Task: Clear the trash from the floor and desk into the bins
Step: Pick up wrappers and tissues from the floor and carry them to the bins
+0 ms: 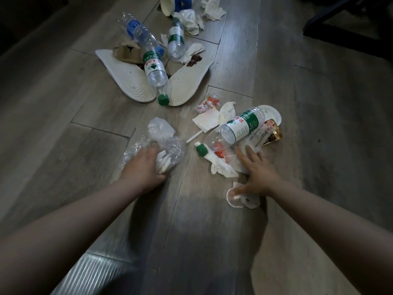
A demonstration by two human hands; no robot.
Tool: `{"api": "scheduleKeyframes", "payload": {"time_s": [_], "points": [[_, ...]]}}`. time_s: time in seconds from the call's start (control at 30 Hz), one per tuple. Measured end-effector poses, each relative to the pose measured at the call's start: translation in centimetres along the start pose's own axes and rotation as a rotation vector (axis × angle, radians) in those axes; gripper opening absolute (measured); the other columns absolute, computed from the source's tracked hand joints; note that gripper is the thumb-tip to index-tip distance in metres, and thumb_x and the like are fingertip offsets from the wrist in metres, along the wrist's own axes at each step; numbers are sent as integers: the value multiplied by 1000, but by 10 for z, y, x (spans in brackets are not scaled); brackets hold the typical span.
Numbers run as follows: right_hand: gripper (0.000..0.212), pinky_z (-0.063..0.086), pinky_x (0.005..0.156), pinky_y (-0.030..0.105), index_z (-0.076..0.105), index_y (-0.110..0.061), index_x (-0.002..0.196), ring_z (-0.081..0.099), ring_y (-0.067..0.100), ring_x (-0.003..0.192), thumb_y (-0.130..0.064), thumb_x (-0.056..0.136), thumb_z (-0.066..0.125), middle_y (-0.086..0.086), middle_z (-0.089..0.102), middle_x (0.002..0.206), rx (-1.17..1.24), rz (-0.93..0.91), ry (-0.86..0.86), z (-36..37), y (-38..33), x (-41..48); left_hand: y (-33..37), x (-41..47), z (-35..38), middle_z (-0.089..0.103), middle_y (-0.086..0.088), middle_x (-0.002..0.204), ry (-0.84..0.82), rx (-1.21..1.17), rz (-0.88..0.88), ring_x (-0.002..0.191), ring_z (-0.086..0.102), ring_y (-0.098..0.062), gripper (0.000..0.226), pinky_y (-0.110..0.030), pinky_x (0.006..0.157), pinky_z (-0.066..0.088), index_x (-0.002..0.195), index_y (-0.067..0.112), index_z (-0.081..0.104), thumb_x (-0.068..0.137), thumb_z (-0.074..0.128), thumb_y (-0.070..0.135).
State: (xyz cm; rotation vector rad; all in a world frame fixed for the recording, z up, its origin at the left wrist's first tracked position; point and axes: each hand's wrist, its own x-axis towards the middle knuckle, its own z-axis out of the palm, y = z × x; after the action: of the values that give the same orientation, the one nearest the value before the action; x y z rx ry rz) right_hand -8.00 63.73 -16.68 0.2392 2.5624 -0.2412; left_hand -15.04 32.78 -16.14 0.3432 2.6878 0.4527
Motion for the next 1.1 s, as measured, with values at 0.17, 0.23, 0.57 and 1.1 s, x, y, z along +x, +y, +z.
{"api": "scheduleKeyframes", "payload": {"time_s": [0.17, 0.23, 0.57, 1.1], "points": [[106, 19, 115, 52, 8, -39, 152, -3, 36, 146, -65, 69, 69, -4, -1, 162, 37, 4, 86, 9, -11, -17, -2, -3, 3, 46, -12, 130, -39, 3, -7, 116, 48, -30, 64, -36, 92, 44, 132, 18, 41, 78, 70, 39], [98, 20, 114, 50, 13, -37, 152, 1, 35, 145, -60, 74, 68, -1, 3, 162, 123, 19, 118, 18, -21, -30, -2, -4, 3, 45, -12, 131, -39, -4, -6, 117, 48, -30, 66, -36, 93, 44, 133, 18, 40, 78, 70, 39], [121, 16, 111, 59, 2, -33, 152, 5, 42, 144, -98, 55, 34, 10, 9, 158, 527, 439, 90, 10, -83, -22, -4, -16, 3, 44, -11, 136, -58, -41, -22, 122, 45, -28, 68, -36, 96, 42, 136, 19, 38, 79, 69, 39], [74, 35, 104, 49, 20, -35, 146, 19, 34, 135, -59, 85, 54, 6, 13, 152, 251, 236, 140, 42, -78, -58, -6, -27, 1, 48, -11, 133, -88, -79, -44, 119, 49, -27, 67, -36, 92, 44, 135, 19, 40, 79, 68, 44]]}}
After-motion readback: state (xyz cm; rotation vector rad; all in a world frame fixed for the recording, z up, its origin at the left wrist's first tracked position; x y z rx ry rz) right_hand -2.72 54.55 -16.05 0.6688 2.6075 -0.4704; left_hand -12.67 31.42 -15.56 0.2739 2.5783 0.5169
